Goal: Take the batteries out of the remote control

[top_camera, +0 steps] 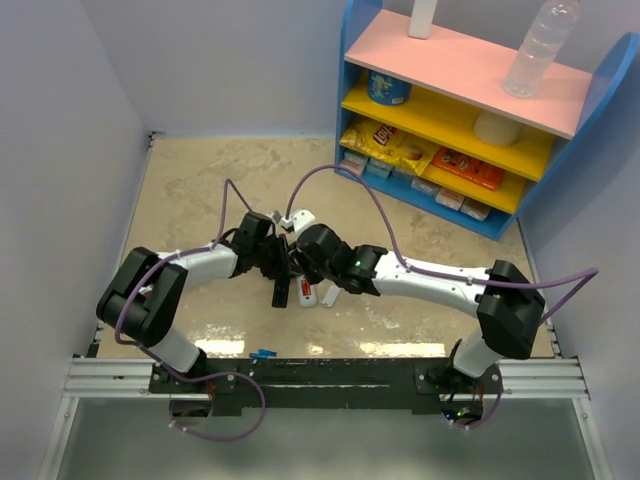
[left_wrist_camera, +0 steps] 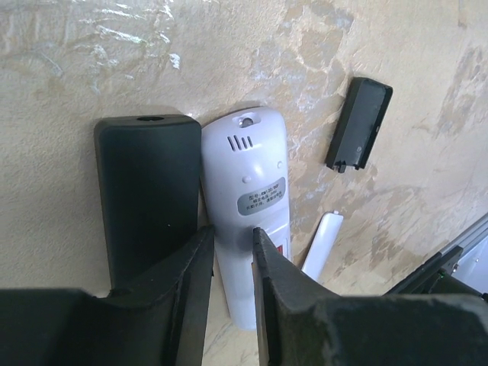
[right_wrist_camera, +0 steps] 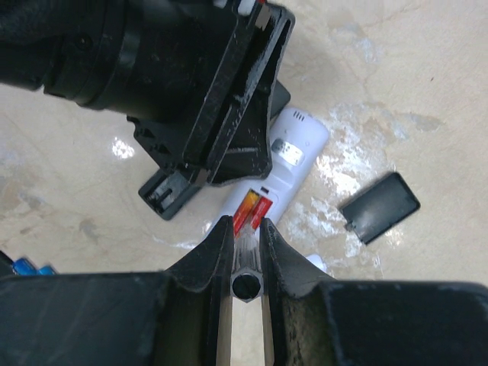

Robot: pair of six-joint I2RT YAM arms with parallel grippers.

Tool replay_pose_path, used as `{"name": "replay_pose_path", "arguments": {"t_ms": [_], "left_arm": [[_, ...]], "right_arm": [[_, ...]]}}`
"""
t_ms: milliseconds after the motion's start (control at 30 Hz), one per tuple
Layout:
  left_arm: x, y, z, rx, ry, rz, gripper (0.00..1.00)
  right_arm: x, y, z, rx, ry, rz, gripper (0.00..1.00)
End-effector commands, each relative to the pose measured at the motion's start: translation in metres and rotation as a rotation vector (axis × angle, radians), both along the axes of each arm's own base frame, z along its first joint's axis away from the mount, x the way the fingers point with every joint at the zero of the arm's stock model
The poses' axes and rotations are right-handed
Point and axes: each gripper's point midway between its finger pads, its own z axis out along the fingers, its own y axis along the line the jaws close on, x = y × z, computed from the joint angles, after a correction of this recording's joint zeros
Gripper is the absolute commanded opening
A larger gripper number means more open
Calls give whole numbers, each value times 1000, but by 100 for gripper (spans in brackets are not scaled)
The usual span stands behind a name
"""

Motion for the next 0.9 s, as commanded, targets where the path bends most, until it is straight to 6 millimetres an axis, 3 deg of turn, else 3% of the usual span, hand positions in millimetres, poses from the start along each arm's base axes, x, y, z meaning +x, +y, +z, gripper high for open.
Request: {"name": "replay_pose_path", "arguments": {"t_ms": [0, 200, 333, 367, 400, 533, 567, 867], "left_arm": [[-13, 6, -19, 38, 50, 3, 31], [-15, 8, -23, 45, 62, 1, 30], [-18, 10, -28, 57, 78, 4, 30], [-20, 11, -29, 62, 82, 3, 29], [-20, 12, -30, 63, 83, 4, 29], [-23, 14, -33, 73, 93, 7, 29], [-23, 15, -34, 74, 93, 10, 29], [-26, 17, -37, 84, 105, 13, 29]], "right_arm": [[-27, -20, -75, -77, 170, -7, 0], [-26, -31, -83, -18, 213, -29, 0], [-26, -32, -77, 91, 244, -28, 0], [-17, -31, -71, 147, 241, -38, 0], [-19, -39, -78, 154, 257, -49, 0], [-10, -55, -75, 196, 230, -108, 0], [-8, -55, -68, 227, 210, -109, 0], [-8, -69, -72, 306, 216, -147, 0]]}}
